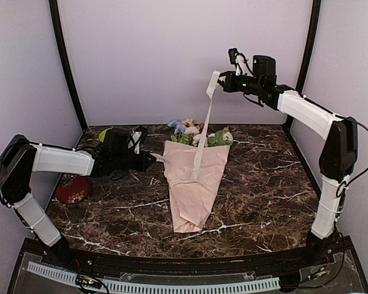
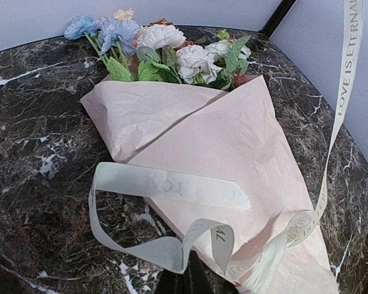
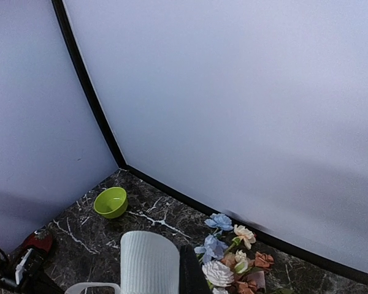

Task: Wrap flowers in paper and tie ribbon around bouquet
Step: Tie the ribbon around the folded bouquet.

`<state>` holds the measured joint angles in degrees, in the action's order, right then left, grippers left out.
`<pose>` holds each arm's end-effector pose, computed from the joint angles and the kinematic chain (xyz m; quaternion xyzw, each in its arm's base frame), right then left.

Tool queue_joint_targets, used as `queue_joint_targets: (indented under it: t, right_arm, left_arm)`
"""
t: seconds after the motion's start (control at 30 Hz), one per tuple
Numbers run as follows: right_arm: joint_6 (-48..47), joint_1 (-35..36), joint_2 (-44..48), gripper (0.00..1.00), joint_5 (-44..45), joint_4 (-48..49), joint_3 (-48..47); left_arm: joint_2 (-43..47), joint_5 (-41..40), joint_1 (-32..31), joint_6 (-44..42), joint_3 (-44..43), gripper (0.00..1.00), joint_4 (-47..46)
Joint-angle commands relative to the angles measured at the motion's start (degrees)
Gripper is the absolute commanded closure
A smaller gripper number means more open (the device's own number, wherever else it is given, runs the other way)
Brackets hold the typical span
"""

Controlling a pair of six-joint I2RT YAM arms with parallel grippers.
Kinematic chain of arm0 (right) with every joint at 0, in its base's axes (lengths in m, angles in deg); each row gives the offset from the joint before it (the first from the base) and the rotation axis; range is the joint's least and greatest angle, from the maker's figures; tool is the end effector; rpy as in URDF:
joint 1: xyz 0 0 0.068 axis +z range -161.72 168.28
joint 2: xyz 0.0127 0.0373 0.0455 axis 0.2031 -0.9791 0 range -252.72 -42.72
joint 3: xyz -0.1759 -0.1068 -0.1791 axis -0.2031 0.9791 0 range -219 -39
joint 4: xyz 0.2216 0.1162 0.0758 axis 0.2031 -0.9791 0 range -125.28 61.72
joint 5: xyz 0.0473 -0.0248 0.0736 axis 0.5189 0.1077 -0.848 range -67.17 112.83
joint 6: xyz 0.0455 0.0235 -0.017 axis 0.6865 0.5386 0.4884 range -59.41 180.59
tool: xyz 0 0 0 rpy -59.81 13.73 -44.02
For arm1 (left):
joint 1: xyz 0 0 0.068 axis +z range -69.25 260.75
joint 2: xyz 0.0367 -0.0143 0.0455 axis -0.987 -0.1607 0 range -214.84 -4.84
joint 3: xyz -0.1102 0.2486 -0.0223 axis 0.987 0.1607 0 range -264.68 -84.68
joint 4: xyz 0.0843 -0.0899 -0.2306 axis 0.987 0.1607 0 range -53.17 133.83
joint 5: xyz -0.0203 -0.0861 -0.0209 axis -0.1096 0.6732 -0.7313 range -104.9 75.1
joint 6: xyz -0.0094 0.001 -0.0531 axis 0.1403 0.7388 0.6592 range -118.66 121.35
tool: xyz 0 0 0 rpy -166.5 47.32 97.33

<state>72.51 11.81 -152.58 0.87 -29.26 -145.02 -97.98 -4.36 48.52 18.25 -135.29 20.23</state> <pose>0.4209 0.1977 0.3963 -0.2013 0.7060 0.3358 0.5902 0.2956 -0.1941 0.2080 0.1609 0.8301 -0.2905 0.4480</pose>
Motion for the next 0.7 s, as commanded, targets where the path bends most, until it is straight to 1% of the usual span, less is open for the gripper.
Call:
queue_joint_targets:
  t: [0.0,0.17,0.37,0.5,0.67]
  right_arm:
    - [-0.1,3.3,0.7,1.00,-3.5,0.9,-6.0]
    - [-3.1,6.3,3.1,1.00,-3.1,-0.6,-9.2]
    - [-3.8,7.0,6.9,1.00,-2.2,1.4,-5.5]
    - [-3.2,7.0,5.9,1.00,-2.3,1.1,-4.0]
    - [-2.5,7.3,3.7,1.00,-3.4,1.0,-5.1]
  left_arm:
    - [-1.1,1.1,-1.0,-0.8,-0.2,1.00,-0.1]
    - [-2.1,1.7,-1.7,-0.3,0.1,1.00,-0.8]
    - [-2.3,1.9,-1.9,-0.1,0.5,1.00,-1.2]
    - [-2.4,2.1,-2.1,-0.3,0.2,1.00,-1.1]
    - [-2.1,1.6,-2.1,-0.5,-0.2,1.00,-1.0]
